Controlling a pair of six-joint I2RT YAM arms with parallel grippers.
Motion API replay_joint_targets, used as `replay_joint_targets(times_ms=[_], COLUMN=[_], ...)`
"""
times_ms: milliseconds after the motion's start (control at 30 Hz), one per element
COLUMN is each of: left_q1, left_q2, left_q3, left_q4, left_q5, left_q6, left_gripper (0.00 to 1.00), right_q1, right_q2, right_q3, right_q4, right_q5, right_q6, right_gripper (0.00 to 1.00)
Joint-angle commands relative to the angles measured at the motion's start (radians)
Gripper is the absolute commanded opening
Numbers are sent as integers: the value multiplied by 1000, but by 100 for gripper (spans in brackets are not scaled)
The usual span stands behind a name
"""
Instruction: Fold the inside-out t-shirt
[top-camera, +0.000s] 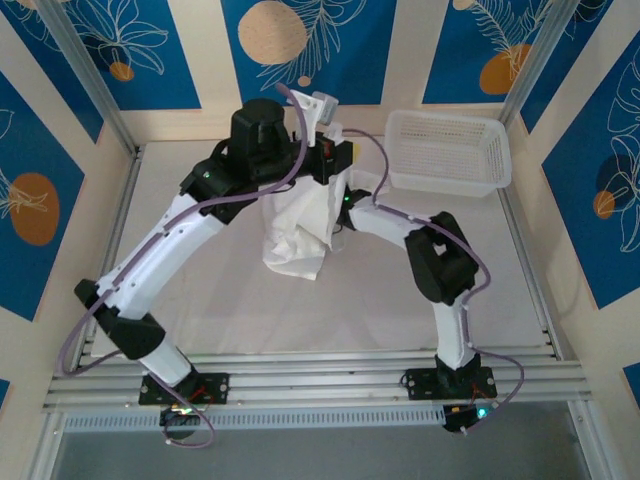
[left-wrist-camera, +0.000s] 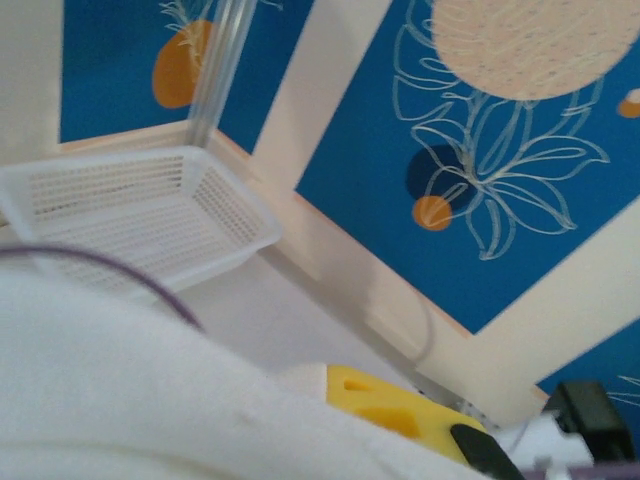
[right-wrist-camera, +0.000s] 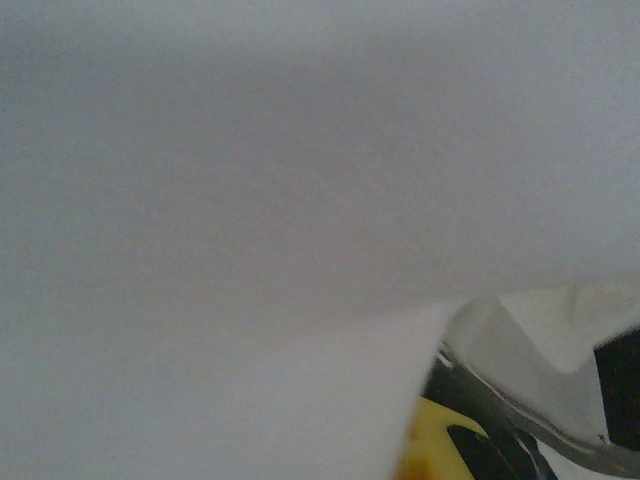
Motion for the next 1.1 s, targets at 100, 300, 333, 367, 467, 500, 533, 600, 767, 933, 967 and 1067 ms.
replay_joint_targets(times_ms=[100,300,333,367,467,500,533,600,767,933,967,1067], left_q1=[-7,-14,-18,-26,-48,-56,-63,-78,-128,-167,-170,-184], left_q2=[145,343,369,394,409,403,397,388,382,370,367,357], left_q3=[289,605,649,700,751,751,750,748,750,750,750,750], left_q4=[-74,-89,-88,-88,-94,-103,-114,-127,-73,-132,-144,-159], left_q5=[-117,82,102,113,115,110,104,103,109,87,83,84], left_q6=[80,-25,-42,-53,-51,-39,-28,-6,4,71,77,93], left_gripper=[0,0,0,0,0,0,0,0,0,0,0,0], right_q1=[61,57,55,54,61,65,66,74,114,177,190,219], right_q2=[55,149,181,220,302,313,315,318,396,545,582,708], right_q3=[-40,73,117,171,279,300,310,338,506,769,821,1026], right_q4=[-84,-134,-167,-212,-307,-329,-336,-359,-494,-760,-810,-979], right_q5=[30,29,13,-7,-33,-39,-38,-28,6,148,181,248], right_q6=[-17,2,7,6,5,2,-1,-13,-58,-150,-165,-214], right_gripper=[0,2,3,5,15,18,20,31,70,91,92,91])
